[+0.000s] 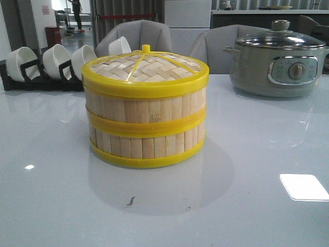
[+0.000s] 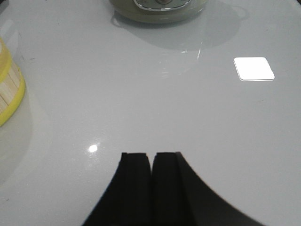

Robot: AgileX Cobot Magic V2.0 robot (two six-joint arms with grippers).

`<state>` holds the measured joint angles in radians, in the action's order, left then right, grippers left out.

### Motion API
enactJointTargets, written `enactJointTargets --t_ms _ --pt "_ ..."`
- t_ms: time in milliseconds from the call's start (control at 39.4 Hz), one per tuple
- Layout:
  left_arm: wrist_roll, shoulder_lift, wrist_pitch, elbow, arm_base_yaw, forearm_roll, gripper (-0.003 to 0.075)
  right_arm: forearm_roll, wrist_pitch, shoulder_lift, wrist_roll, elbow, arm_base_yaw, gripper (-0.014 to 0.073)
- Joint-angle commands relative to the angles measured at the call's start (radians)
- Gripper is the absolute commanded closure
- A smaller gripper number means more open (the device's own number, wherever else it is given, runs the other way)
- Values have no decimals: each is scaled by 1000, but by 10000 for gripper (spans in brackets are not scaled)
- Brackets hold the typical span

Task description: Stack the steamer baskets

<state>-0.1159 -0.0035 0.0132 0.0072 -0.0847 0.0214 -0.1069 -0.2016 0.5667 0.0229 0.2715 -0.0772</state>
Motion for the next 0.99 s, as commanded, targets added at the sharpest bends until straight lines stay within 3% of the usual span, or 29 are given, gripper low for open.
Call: enactJointTargets --t_ms 0,964 --pt "3 -12 94 1 1 -2 633 -6 74 0 3 29 -6 543" --pt "3 -12 93 1 1 -2 633 -16 37 -64 2 29 -6 543"
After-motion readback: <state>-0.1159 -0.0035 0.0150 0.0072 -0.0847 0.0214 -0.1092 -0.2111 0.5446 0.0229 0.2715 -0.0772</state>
